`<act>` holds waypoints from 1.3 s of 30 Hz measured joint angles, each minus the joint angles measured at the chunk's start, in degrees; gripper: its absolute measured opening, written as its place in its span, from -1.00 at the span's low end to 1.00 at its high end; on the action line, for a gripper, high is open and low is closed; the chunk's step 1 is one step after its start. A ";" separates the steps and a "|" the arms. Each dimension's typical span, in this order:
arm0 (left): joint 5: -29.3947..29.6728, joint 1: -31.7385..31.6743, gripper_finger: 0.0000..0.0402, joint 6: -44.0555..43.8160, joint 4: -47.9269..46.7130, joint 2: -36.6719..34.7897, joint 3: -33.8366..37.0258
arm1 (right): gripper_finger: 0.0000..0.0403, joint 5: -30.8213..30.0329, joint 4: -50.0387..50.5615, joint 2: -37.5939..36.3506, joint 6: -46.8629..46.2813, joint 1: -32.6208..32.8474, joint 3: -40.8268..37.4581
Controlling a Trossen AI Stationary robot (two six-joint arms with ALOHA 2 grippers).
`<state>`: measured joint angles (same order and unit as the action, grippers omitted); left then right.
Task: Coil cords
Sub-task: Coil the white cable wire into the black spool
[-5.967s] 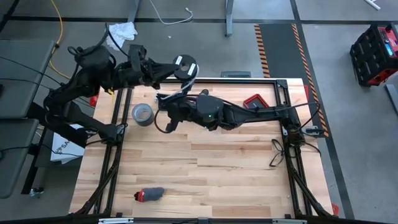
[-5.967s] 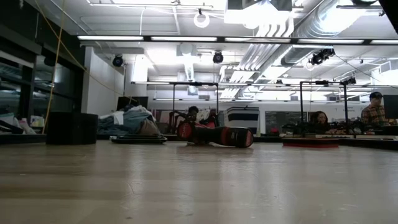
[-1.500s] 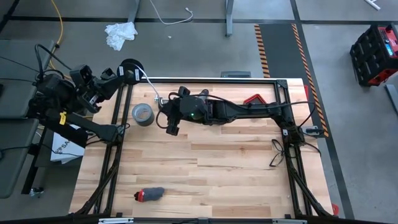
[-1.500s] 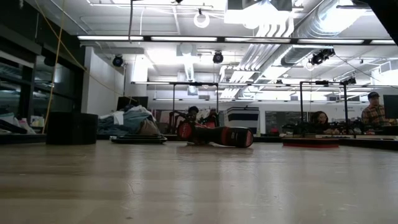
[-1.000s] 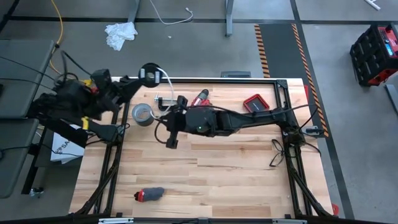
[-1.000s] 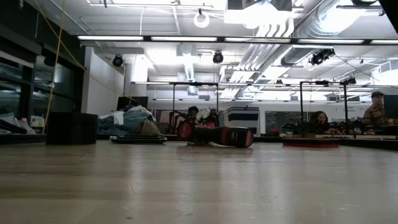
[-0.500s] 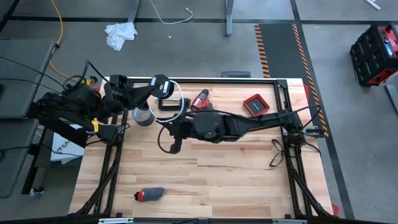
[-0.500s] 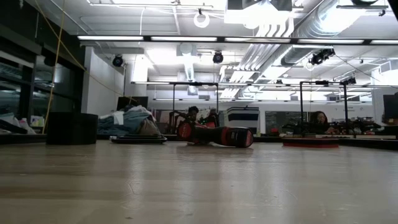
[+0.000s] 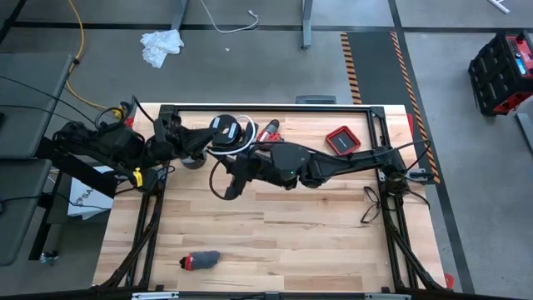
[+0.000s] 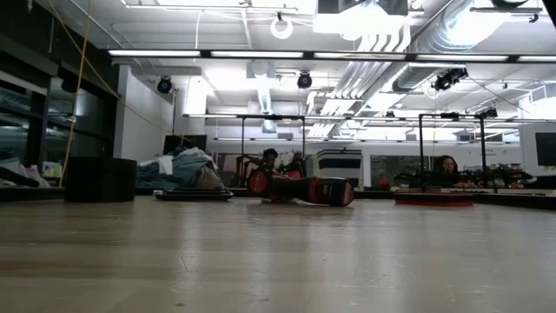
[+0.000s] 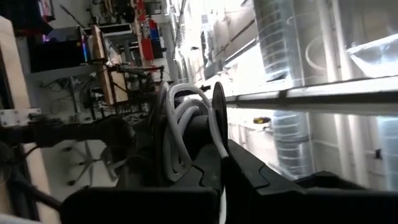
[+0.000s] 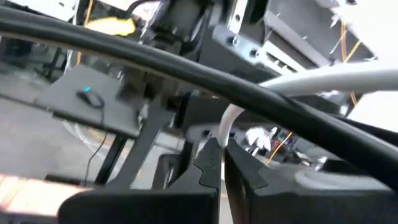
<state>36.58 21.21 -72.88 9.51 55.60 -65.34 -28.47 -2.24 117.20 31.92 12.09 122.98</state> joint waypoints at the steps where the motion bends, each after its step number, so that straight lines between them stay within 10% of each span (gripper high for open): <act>1: -0.02 -0.02 -1.00 -0.42 0.45 0.16 0.00 | -1.00 0.05 -0.56 0.19 0.11 -0.18 0.02; 39: -4.56 3.20 -1.00 -1.40 -8.91 5.57 -12.24 | -1.00 -1.45 -6.17 2.94 4.42 -2.37 -0.06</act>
<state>32.02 24.40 -74.28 0.60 61.17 -77.58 -29.92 -8.41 120.14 36.34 9.71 122.91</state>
